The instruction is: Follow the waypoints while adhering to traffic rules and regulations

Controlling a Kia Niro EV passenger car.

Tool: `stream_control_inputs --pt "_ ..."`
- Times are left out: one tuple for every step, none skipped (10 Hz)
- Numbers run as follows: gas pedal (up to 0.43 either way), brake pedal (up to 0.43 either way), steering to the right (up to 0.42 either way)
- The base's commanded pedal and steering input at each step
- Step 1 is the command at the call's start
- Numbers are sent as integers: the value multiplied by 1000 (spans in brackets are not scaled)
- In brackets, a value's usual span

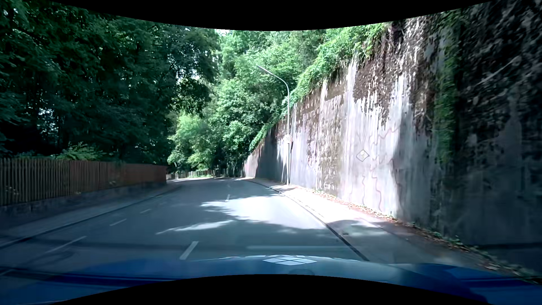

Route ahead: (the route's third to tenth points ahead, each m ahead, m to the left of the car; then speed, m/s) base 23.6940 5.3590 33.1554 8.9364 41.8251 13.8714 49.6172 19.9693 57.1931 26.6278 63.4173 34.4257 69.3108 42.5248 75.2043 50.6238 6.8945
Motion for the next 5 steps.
stream_control_inputs --pt "79 0 -46" --pt "79 0 -48" --pt "79 0 -51" --pt "79 0 -51" --pt "79 0 -51"
